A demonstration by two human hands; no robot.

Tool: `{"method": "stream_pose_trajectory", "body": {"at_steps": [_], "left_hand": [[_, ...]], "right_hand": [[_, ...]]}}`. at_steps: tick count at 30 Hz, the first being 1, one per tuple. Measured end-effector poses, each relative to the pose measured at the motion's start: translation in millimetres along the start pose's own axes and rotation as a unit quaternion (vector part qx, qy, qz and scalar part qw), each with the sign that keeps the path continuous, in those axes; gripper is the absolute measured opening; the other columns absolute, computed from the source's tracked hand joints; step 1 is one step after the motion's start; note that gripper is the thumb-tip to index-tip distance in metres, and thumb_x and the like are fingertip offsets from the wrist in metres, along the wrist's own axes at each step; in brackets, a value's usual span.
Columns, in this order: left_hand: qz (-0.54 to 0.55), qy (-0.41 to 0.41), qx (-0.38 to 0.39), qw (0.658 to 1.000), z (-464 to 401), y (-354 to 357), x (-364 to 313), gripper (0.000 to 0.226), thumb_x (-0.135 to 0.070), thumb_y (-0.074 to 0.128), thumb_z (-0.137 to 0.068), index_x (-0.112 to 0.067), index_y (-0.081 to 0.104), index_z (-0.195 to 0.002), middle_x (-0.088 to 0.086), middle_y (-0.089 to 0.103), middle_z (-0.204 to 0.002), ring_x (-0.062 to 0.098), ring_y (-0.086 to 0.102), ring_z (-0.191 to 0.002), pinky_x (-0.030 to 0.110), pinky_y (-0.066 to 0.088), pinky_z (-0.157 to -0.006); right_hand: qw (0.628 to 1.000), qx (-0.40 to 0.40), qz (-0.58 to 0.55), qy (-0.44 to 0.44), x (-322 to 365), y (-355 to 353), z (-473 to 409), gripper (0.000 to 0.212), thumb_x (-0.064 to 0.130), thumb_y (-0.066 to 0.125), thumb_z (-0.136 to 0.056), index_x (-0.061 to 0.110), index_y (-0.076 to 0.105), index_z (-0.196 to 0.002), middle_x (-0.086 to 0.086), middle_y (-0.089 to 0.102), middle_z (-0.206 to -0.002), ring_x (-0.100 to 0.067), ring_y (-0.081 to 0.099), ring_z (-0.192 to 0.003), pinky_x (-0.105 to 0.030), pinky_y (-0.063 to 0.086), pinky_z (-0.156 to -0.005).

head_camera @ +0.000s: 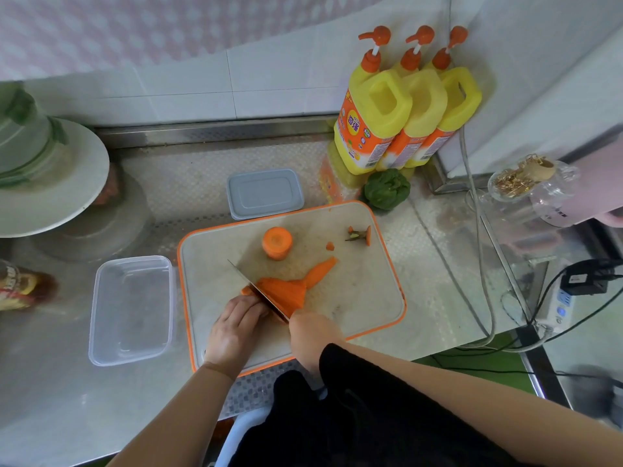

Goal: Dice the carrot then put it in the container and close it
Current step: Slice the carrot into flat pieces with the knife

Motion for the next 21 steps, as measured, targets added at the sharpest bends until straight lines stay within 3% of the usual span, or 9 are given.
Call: {"method": "stream_pose_trajectory", "body": {"at_steps": [4,8,11,16,21], "left_hand": [[0.002,-0.001,-0.001,1.000,-1.2,-1.9,-1.5,0.019,-0.012,0.055,-0.092,-0.013,0.058,-0.111,0.010,0.063,-0.108,0.029,0.060,-0.100,0.038,0.052,-0.087],[-0.004,0.002,0.002,1.000,-3.1,-2.0,-3.7,0.019,-0.010,0.051,-0.090,-0.014,0.056,-0.108,0.005,0.056,-0.112,0.027,0.056,-0.100,0.036,0.050,-0.085],[-0.006,-0.003,0.003,1.000,-2.0,-0.8,-1.1,0.019,-0.010,0.053,-0.090,-0.014,0.057,-0.108,0.005,0.057,-0.113,0.027,0.057,-0.100,0.037,0.051,-0.086],[-0.005,-0.004,-0.001,1.000,-0.4,0.1,0.1,0.019,-0.010,0.055,-0.091,-0.014,0.057,-0.109,0.005,0.059,-0.112,0.026,0.057,-0.100,0.037,0.051,-0.086],[-0.011,-0.003,0.005,1.000,0.3,0.8,-0.1,0.021,-0.010,0.057,-0.089,-0.014,0.057,-0.110,0.006,0.060,-0.110,0.027,0.059,-0.099,0.040,0.054,-0.083]], "right_hand": [[0.999,0.031,0.002,0.015,-11.9,14.2,3.1,0.020,0.005,0.045,-0.096,0.003,0.057,-0.111,-0.014,0.064,-0.111,-0.031,0.063,-0.102,-0.037,0.050,-0.085],[0.999,0.005,0.038,-0.005,-3.3,15.1,-0.7,0.032,0.003,0.043,-0.095,-0.002,0.044,-0.127,-0.017,0.063,-0.114,-0.033,0.063,-0.103,-0.039,0.051,-0.086],[1.000,-0.011,0.011,0.001,-4.6,10.9,-4.2,0.027,0.006,0.042,-0.097,0.000,0.046,-0.123,-0.016,0.065,-0.112,-0.033,0.063,-0.101,-0.039,0.051,-0.085],[0.999,0.032,0.010,-0.002,-16.4,19.9,-1.7,0.027,0.010,0.042,-0.099,0.001,0.049,-0.124,-0.016,0.062,-0.118,-0.032,0.060,-0.108,-0.039,0.049,-0.092],[0.999,0.000,-0.042,0.007,-20.0,12.5,-1.6,0.022,0.017,0.040,-0.101,0.005,0.052,-0.115,-0.013,0.065,-0.110,-0.030,0.062,-0.101,-0.036,0.048,-0.083]]}}
Point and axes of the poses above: each hand's wrist, its own z-axis away from the middle knuckle, its own y-axis out of the palm, x = y × z, the point moved 10 cm from there along -z, towards the middle knuckle
